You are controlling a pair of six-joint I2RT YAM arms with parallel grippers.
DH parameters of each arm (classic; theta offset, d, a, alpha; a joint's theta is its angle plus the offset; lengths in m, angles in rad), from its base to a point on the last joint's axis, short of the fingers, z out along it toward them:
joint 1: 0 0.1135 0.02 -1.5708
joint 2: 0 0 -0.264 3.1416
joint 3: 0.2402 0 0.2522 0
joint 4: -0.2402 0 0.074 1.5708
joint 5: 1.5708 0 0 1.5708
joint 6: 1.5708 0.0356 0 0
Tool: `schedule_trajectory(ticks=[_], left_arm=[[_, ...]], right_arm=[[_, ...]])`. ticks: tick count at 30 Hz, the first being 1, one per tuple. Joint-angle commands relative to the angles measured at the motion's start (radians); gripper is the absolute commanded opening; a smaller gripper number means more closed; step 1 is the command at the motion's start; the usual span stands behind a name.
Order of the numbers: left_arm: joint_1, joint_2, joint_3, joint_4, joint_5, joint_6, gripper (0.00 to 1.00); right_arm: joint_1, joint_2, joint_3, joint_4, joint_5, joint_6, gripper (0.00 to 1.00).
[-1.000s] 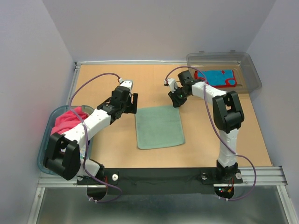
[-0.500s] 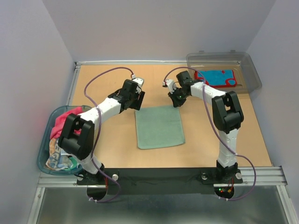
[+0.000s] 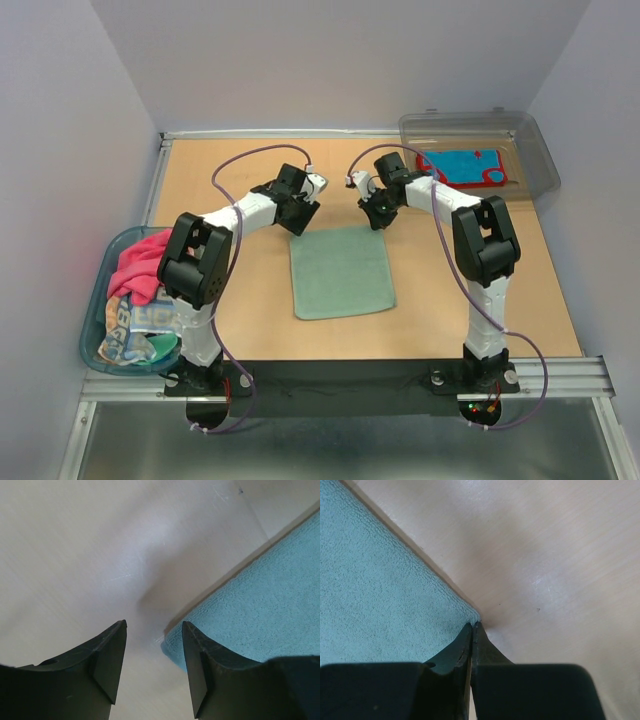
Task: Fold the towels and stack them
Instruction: Fold the towel
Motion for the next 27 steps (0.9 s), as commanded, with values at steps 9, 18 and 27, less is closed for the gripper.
schedule_trajectory(ticks=[9, 18, 27], left_arm=[[0.02, -0.005, 0.044, -0.062, 0.122, 0.074, 0.58], [0.028, 0.056, 0.046, -0.09, 0.126, 0.081, 0.54], [0.028, 0.117, 0.044, -0.121, 0.123, 0.073, 0.47]], right_arm=[[0.015, 0.05, -0.032, -0.048, 0.05, -0.011, 0.01], [0.015, 0.048, -0.032, -0.045, 0.054, -0.006, 0.01], [0.017, 0.047, -0.032, -0.042, 0.057, -0.001, 0.01]])
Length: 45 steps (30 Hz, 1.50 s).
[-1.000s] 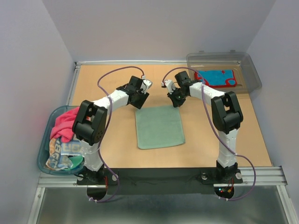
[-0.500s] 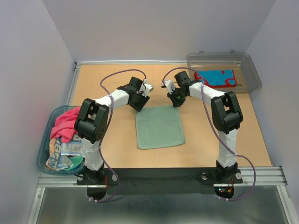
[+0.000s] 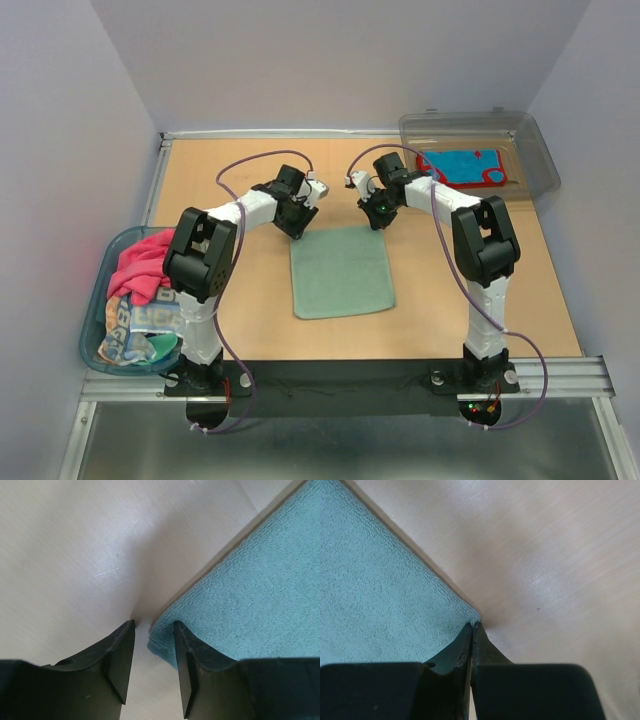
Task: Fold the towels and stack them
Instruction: Fold the towel
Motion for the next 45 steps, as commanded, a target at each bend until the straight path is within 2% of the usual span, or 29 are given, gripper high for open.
schedule_trajectory(ticks=[1, 8, 10, 16, 18, 22, 31, 45], left_arm=[[0.004, 0.053, 0.014, -0.059, 0.004, 0.008, 0.47], [0.005, 0.102, 0.02, -0.104, 0.023, -0.002, 0.39], [0.013, 0.094, 0.013, -0.095, 0.046, 0.004, 0.33], [0.037, 0.091, 0.011, -0.105, 0.067, 0.004, 0.25], [0.043, 0.09, 0.01, -0.11, 0.064, 0.005, 0.13], [0.048, 0.067, 0.017, -0.11, 0.067, 0.011, 0.0], [0.05, -0.051, 0.086, -0.069, -0.023, 0.007, 0.0], [0.037, -0.288, -0.116, 0.112, -0.043, -0.084, 0.0]], right_arm=[[0.012, 0.047, -0.03, -0.043, 0.043, -0.005, 0.01], [0.012, 0.041, -0.035, -0.04, 0.054, -0.008, 0.0], [0.012, 0.038, -0.033, -0.042, 0.055, -0.005, 0.01], [0.012, 0.027, -0.038, -0.037, 0.063, -0.01, 0.01], [0.012, 0.026, -0.038, -0.035, 0.071, -0.01, 0.0], [0.012, 0.012, -0.03, -0.032, 0.097, -0.008, 0.01], [0.012, -0.058, 0.059, 0.009, 0.196, 0.019, 0.01], [0.037, -0.204, -0.025, 0.104, 0.195, 0.058, 0.0]])
